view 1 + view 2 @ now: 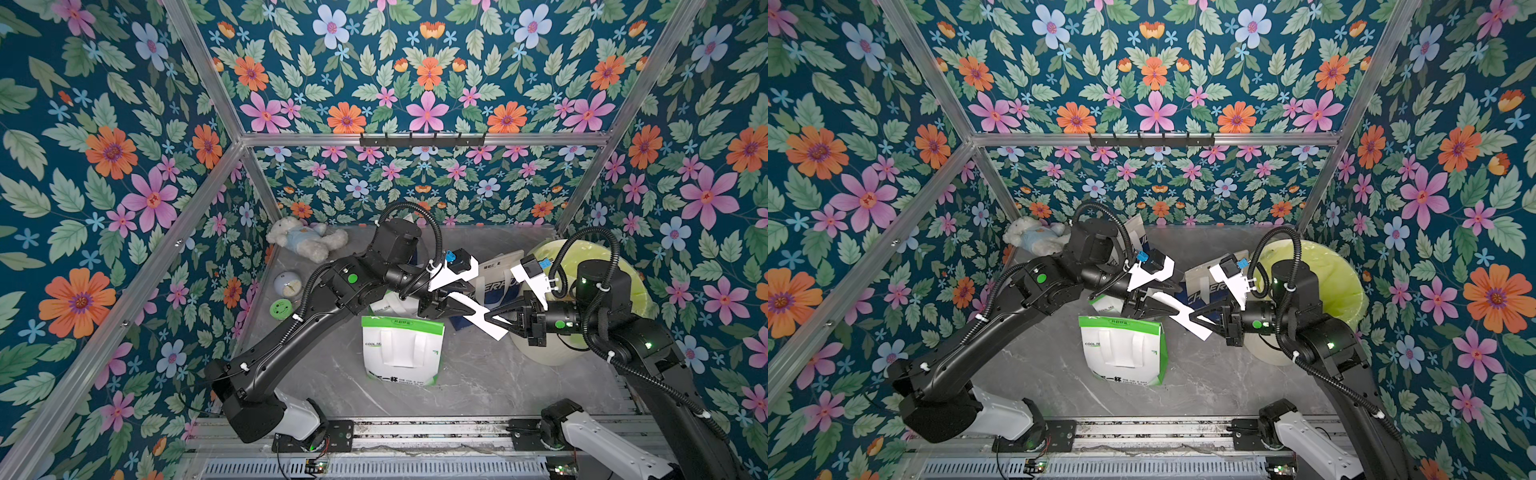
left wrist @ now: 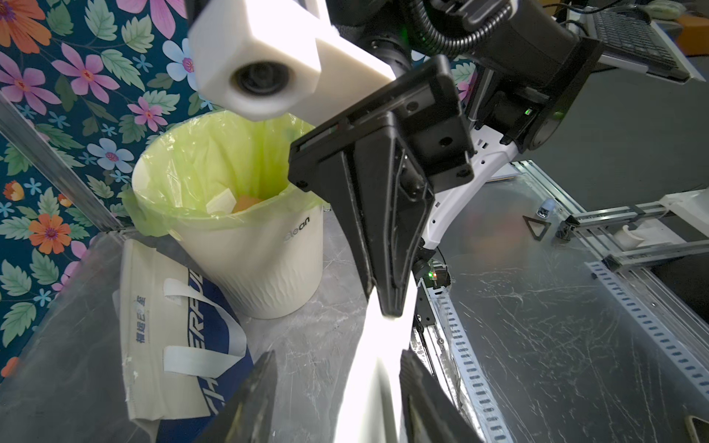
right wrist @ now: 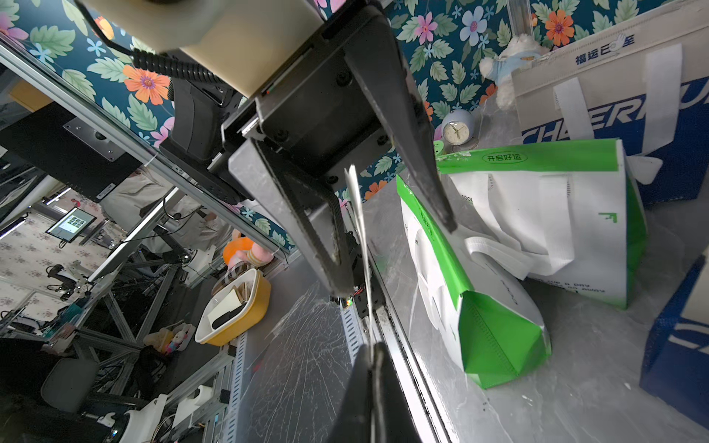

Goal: Shred takeout receipts and throw away
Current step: Shred the takeout receipt.

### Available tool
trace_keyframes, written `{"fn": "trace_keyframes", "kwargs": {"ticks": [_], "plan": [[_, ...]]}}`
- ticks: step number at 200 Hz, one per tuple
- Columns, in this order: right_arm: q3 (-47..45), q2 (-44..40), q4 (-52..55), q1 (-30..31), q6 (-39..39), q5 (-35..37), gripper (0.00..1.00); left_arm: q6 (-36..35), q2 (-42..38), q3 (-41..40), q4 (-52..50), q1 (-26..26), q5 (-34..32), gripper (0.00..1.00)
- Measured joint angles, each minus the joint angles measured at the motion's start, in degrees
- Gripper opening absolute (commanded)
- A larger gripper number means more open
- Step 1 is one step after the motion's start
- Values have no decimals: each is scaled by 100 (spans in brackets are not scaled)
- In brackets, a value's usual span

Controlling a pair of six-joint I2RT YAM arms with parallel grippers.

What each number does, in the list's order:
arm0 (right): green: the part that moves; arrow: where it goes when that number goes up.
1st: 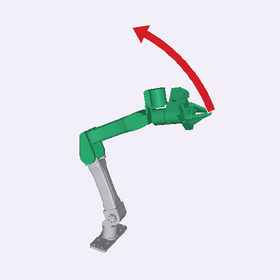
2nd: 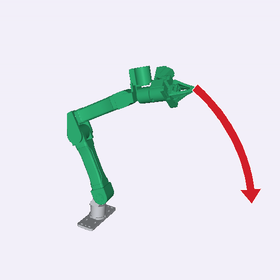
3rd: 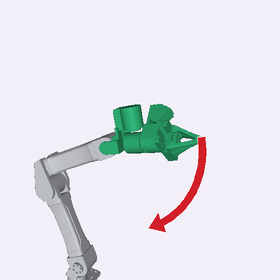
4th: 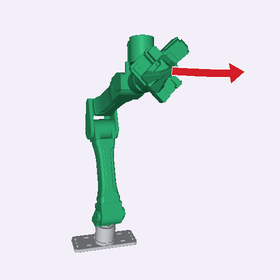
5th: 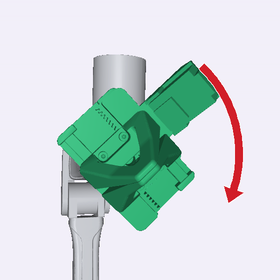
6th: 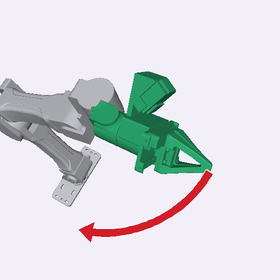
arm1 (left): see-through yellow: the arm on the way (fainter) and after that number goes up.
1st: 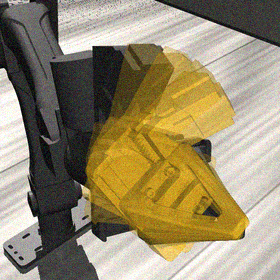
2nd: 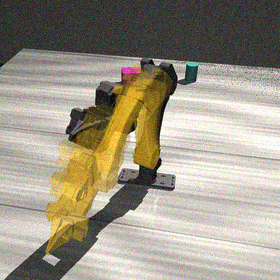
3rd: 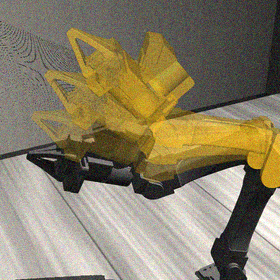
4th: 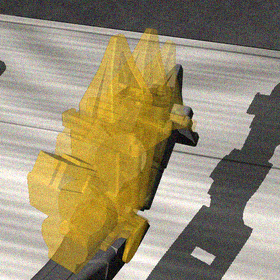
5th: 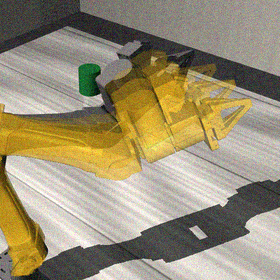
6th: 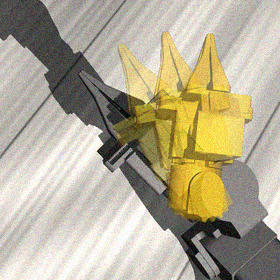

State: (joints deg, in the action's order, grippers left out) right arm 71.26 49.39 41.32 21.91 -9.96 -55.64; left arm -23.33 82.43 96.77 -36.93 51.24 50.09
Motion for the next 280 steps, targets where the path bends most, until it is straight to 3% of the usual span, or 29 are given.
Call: {"fn": "trace_keyframes", "kwargs": {"ticks": [58,116,142,200,221,229,245,280], "plan": [[-22,2,15,0,-20,87,0,254,-210,-326,603,2,317,25],[-50,-20,-116,0,-125,125,0,415,-24,-264,636,164,459,18],[-42,-22,-122,0,-149,131,0,442,-9,-223,610,164,459,0],[-26,-35,-133,9,-146,146,0,525,-221,-476,831,173,332,0],[-42,-61,-138,4,-157,282,35,562,-297,-608,966,173,293,0],[-72,-105,-153,4,-164,352,43,623,-317,-649,1010,170,284,0],[-175,-232,-302,0,-170,452,48,697,-350,-765,1158,168,264,0],[-466,-393,-999,0,-468,442,46,1239,-656,-1650,2253,168,179,0]]}}
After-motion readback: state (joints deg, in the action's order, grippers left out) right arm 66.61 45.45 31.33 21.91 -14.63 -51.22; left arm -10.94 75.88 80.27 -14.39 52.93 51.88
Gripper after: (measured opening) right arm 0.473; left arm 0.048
